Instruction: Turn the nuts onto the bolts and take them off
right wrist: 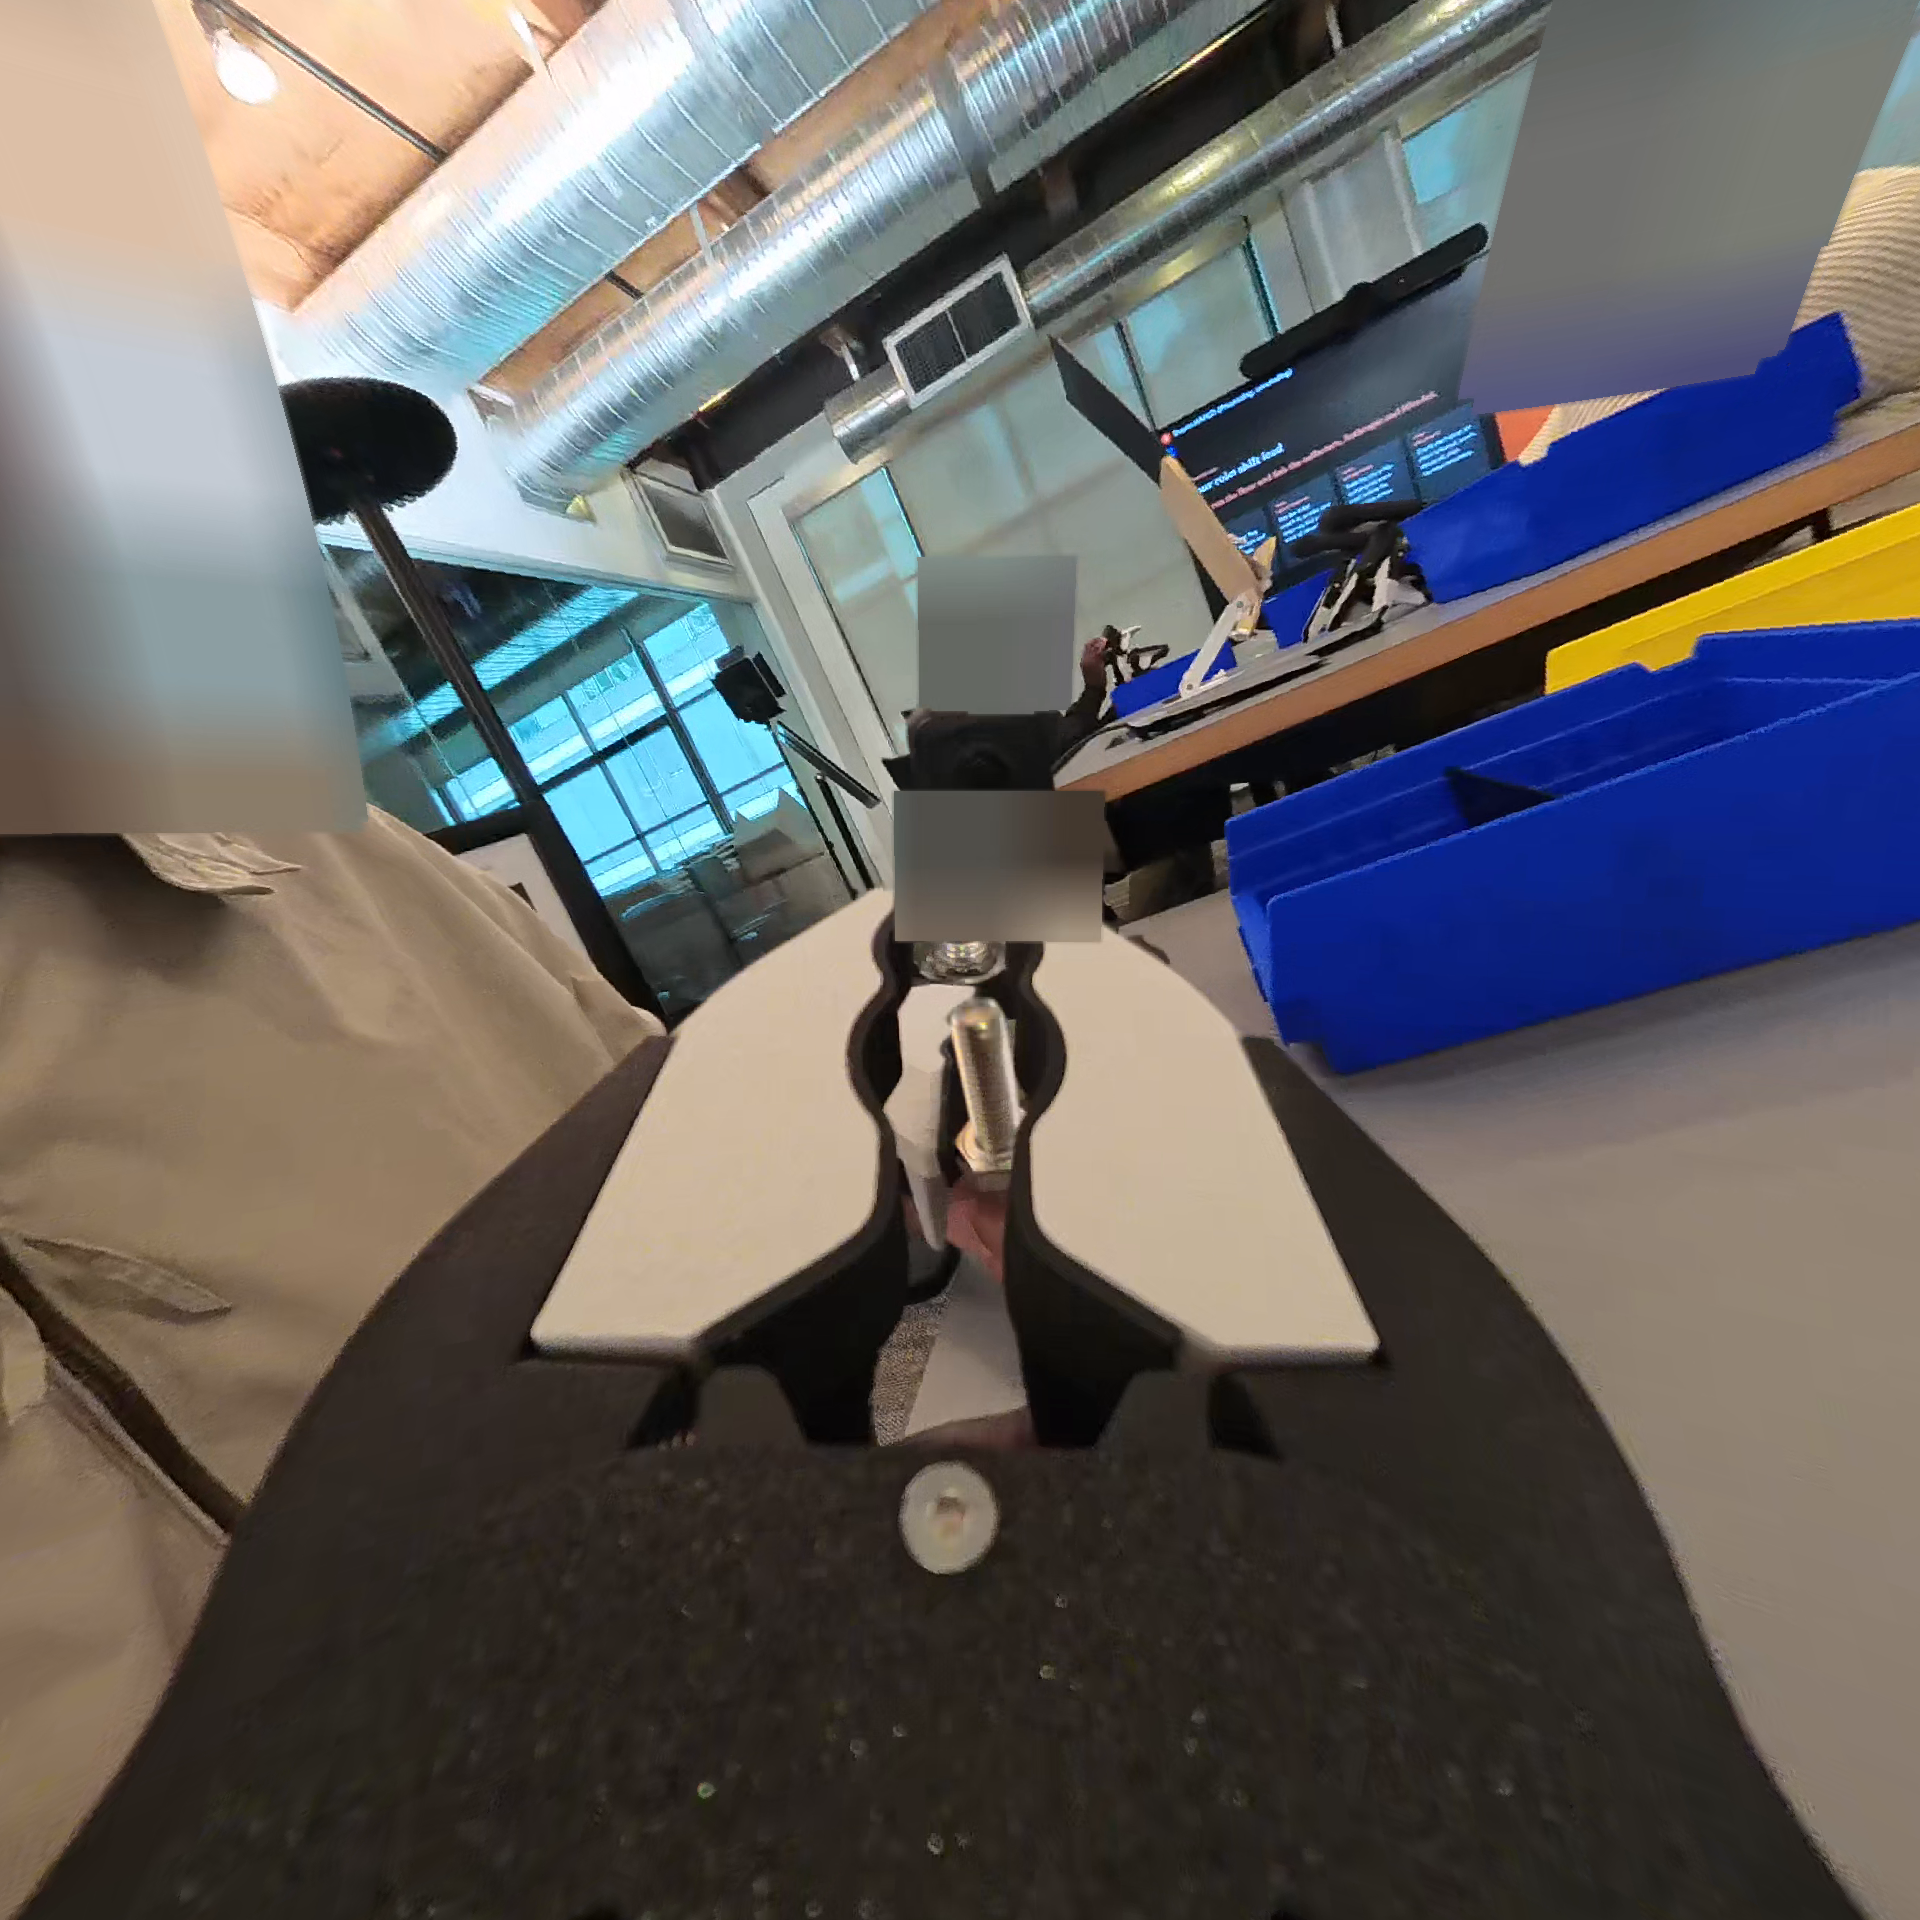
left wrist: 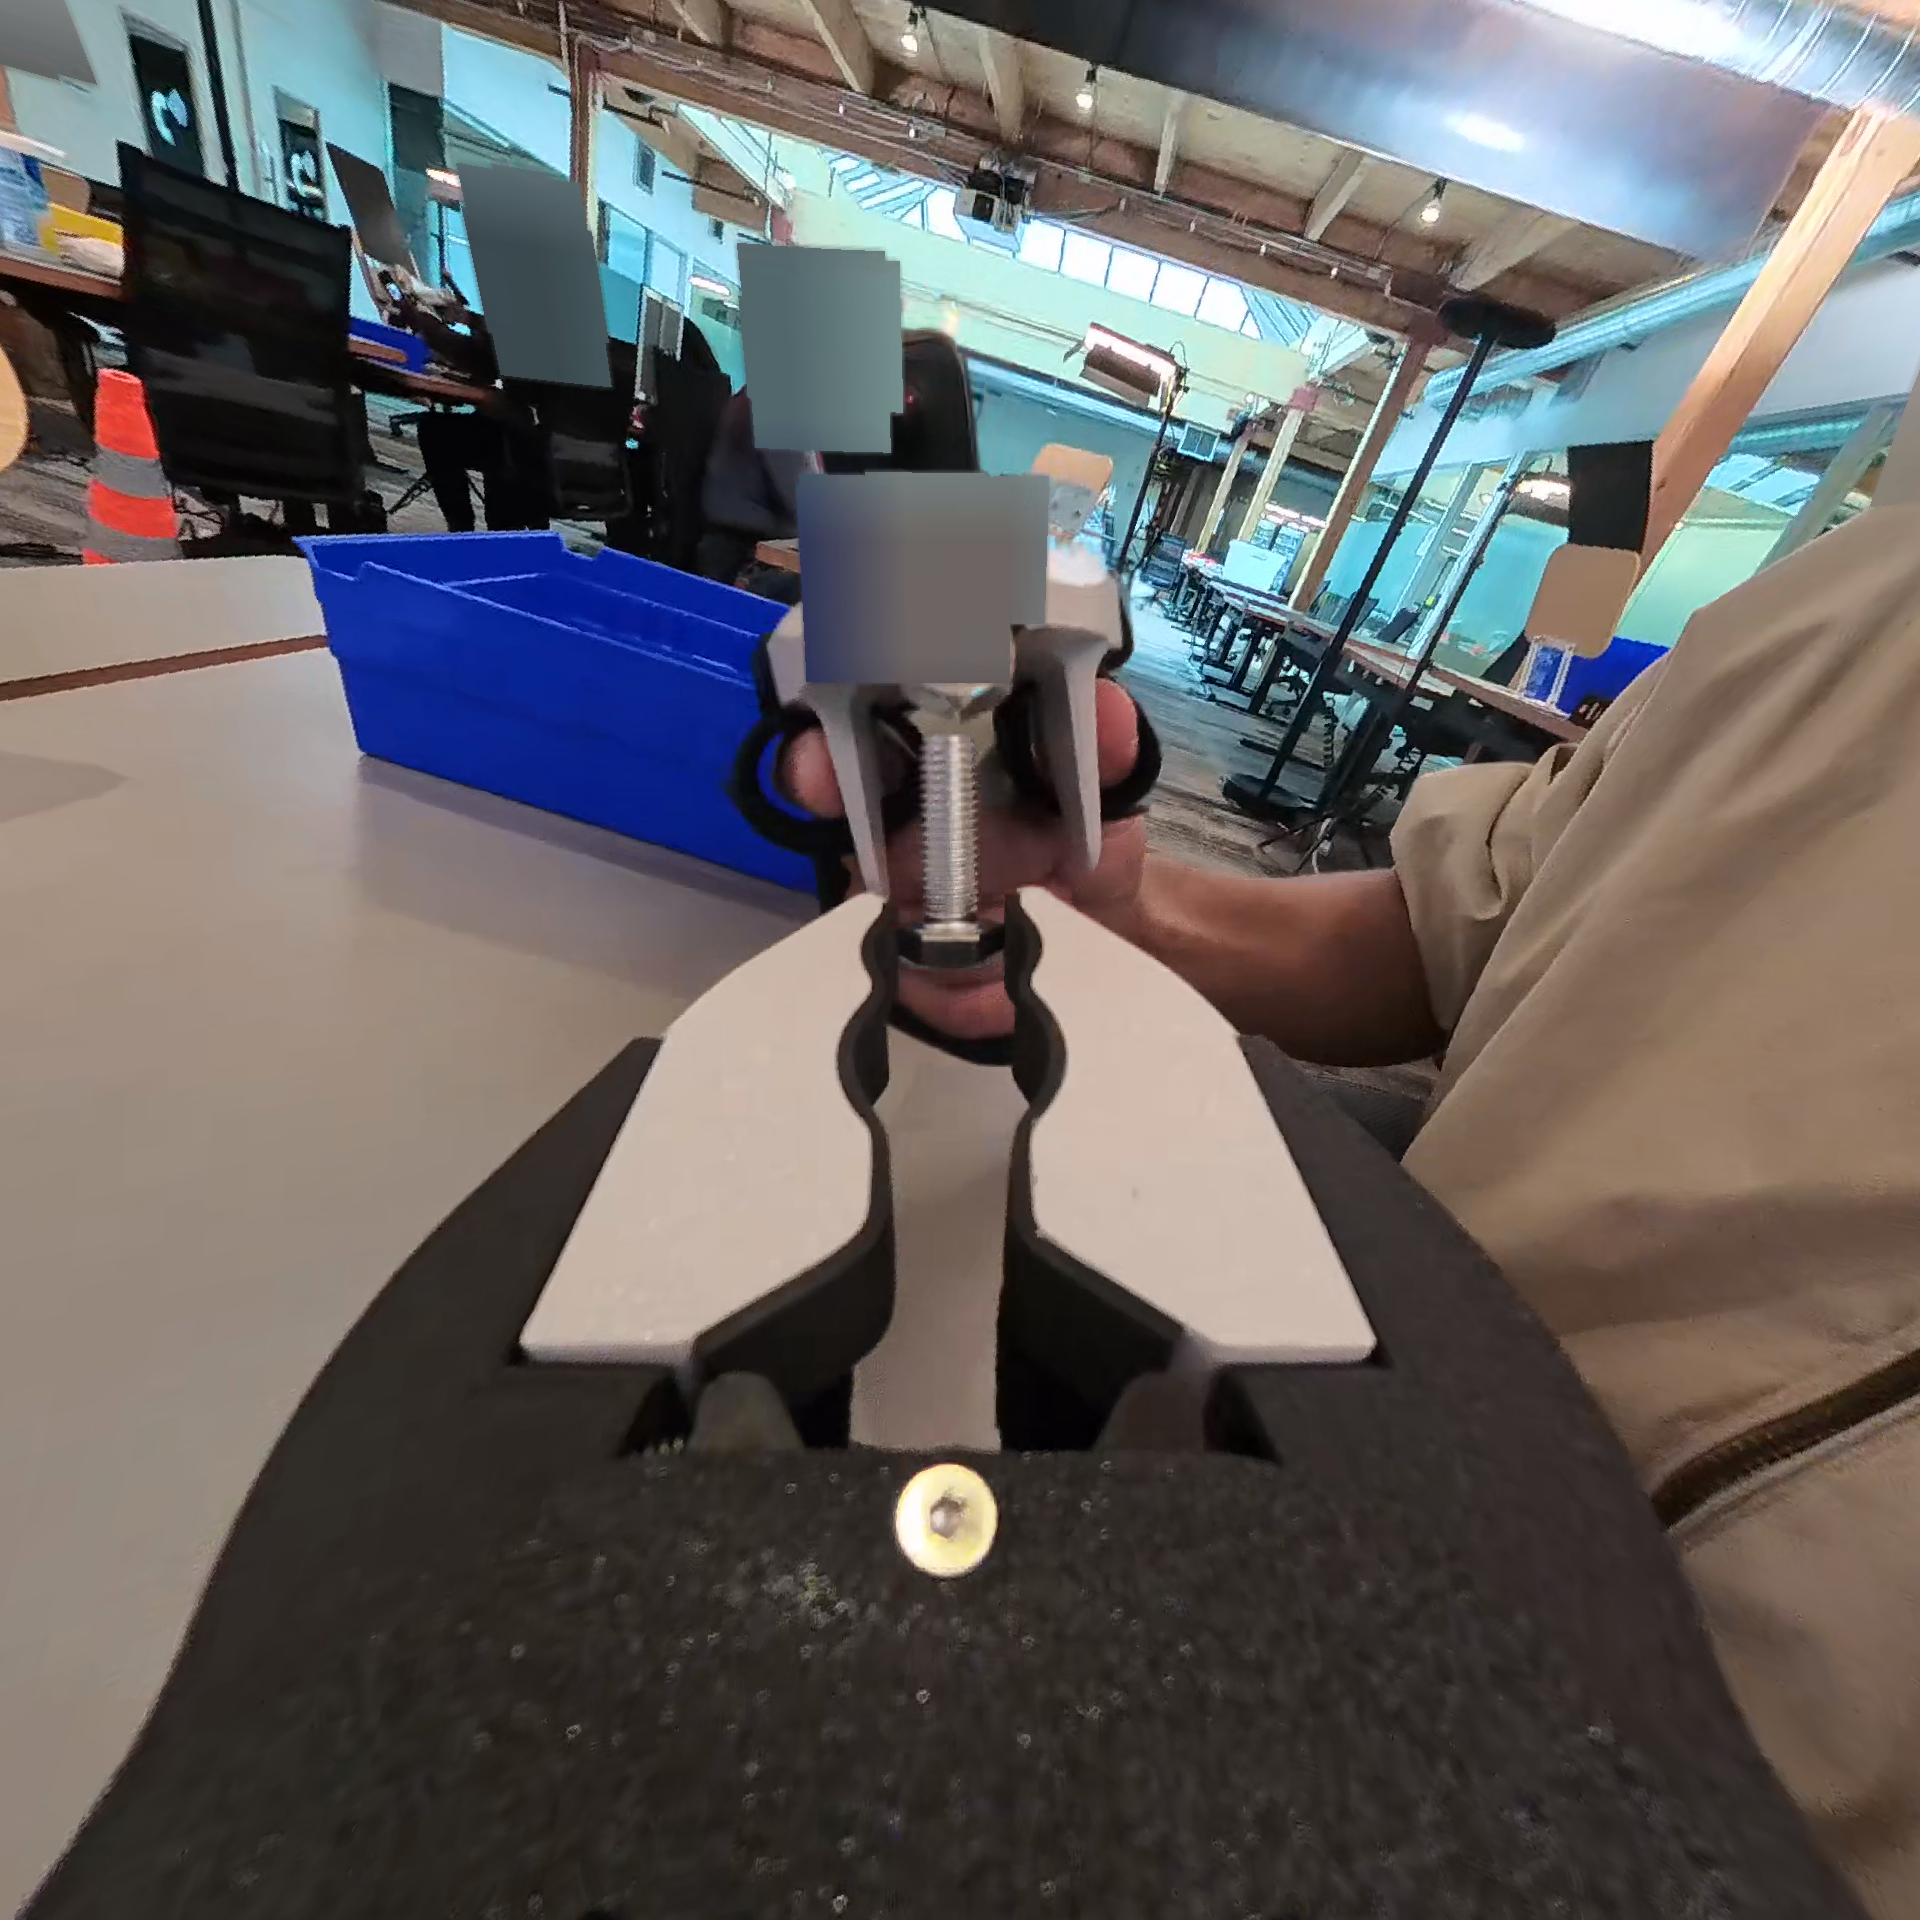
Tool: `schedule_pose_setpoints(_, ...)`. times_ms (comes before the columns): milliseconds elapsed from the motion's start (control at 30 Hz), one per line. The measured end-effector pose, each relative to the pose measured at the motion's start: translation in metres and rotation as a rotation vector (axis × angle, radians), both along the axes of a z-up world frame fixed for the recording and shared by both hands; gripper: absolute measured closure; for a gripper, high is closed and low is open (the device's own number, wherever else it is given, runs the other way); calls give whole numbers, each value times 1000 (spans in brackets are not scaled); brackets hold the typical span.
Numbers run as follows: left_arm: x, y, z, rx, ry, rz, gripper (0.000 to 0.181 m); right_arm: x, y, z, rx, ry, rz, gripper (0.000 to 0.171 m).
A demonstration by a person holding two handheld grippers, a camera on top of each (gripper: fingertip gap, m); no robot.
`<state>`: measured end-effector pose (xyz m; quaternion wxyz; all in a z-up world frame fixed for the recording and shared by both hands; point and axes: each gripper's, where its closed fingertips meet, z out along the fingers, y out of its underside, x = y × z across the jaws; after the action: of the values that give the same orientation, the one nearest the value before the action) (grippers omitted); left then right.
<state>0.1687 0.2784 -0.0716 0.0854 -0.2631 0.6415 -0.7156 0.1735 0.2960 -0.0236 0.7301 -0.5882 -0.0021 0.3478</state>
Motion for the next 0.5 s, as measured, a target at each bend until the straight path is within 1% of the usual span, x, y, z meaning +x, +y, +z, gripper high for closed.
schedule_pose_setpoints(100,-2,4,8,-31,-16,2,163,-3,3,-1,-4,-8,1,154)
schedule_pose_setpoints(333,-4,8,12,-37,-41,-2,163,-3,2,4,-5,-35,-2,154)
schedule_pose_setpoints(500,-7,8,17,-63,-50,-10,163,-1,-2,8,20,-10,10,154)
